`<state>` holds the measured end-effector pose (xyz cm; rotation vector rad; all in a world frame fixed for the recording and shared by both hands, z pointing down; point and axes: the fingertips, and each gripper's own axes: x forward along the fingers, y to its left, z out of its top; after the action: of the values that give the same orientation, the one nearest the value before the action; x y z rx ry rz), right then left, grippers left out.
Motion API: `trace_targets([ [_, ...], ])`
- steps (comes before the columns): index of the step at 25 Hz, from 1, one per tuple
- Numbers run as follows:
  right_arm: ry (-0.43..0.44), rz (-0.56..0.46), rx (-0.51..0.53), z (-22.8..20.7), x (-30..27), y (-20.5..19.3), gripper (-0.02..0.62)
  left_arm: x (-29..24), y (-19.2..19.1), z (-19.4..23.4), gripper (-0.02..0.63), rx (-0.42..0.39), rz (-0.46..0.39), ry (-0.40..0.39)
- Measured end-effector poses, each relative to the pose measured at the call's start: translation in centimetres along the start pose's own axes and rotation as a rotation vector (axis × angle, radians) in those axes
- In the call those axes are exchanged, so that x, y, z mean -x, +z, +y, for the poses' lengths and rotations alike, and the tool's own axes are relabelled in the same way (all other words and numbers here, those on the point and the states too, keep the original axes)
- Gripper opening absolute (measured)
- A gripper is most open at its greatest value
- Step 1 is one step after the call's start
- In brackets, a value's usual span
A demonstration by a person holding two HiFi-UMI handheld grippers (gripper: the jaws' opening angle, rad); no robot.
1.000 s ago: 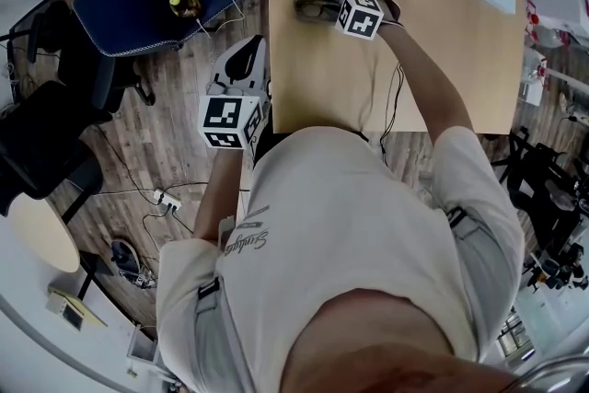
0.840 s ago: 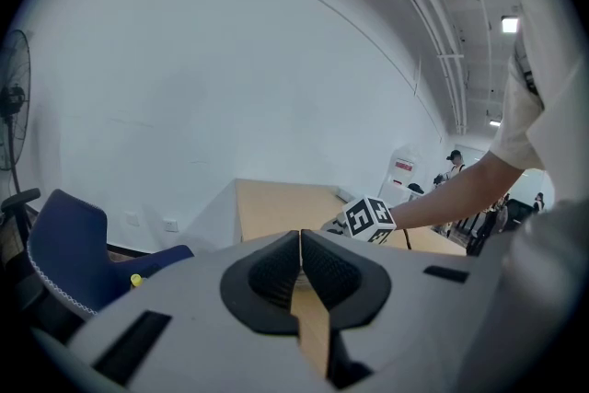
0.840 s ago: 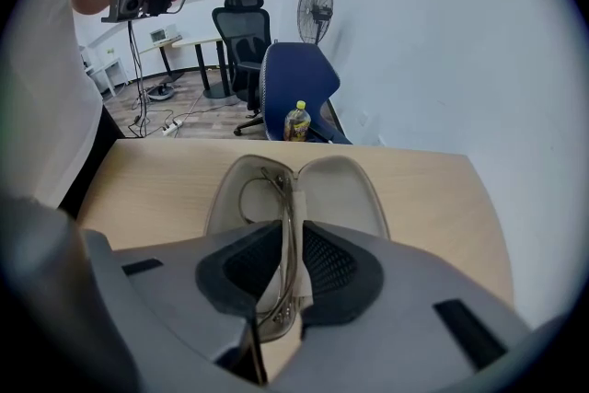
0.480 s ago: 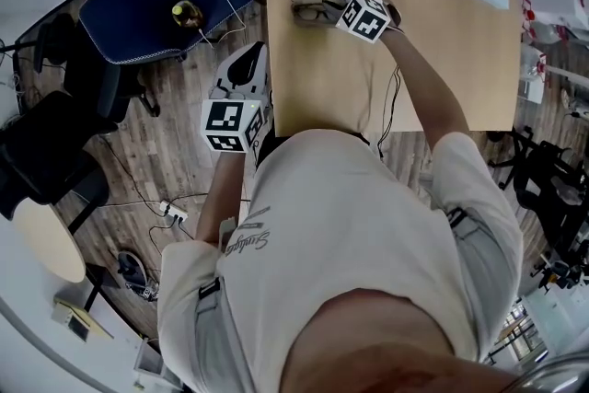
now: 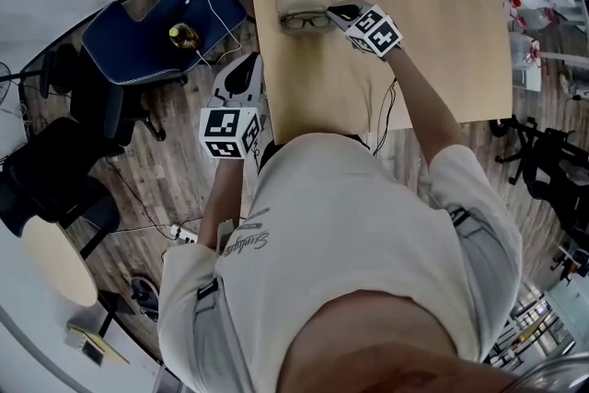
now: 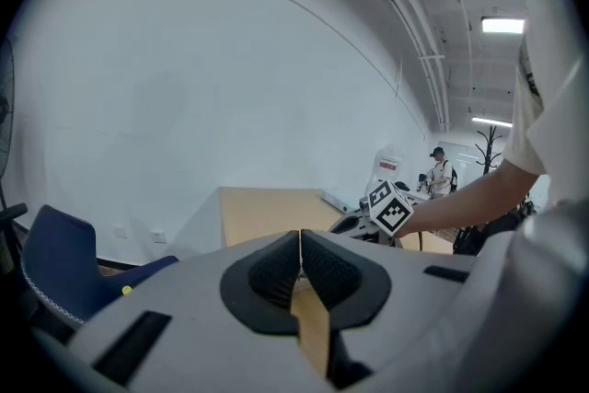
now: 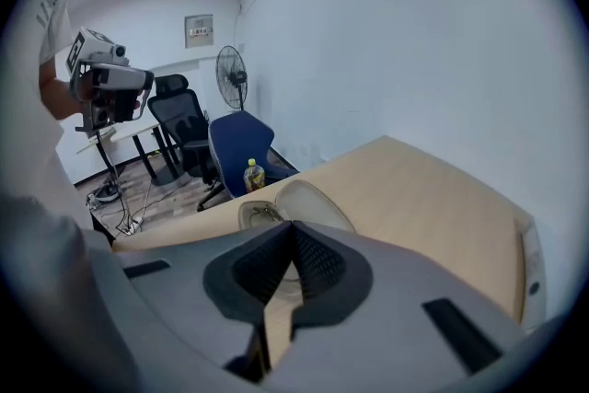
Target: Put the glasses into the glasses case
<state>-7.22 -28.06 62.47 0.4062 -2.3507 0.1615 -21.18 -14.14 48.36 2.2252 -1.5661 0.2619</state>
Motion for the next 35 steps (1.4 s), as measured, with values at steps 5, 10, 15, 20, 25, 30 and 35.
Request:
trace_targets([
  [5, -0.018, -0.047, -0.033, 1.3, 2.6, -0.4, -0.005, 0.6, 0.3, -0.6, 0.017, -0.023, -0.006, -0.004],
  [10, -0.047, -0.109, -0.074, 2.7, 5.3, -0.2, -0.005, 1.3, 0.4, -1.4, 0.017, -0.037, -0.012, -0.006],
  [15, -0.068, -0.154, -0.120, 3.6, 7.3, -0.5, -0.005, 1.5, 0.9, -1.9, 0.017, -0.053, -0.019, -0.006],
  [20, -0.092, -0.225, -0.155, 4.4, 10.2, 0.6, -0.005, 1.5, 1.6, -2.4, 0.017, -0.075, -0.034, -0.002],
  [25, -0.131, -0.338, -0.162, 5.2, 14.0, 3.4, -0.005, 1.3, 2.5, -2.5, 0.017, -0.084, -0.052, 0.004],
  [30, -0.185, -0.445, -0.194, 5.4, 18.1, 6.1, -0.005, 1.5, 3.8, -3.1, 0.017, -0.108, -0.071, -0.007],
  [35, -0.222, -0.475, -0.186, 5.9, 21.4, 7.9, -0.005, 1.4, 4.9, -3.6, 0.017, -0.132, -0.086, -0.015],
])
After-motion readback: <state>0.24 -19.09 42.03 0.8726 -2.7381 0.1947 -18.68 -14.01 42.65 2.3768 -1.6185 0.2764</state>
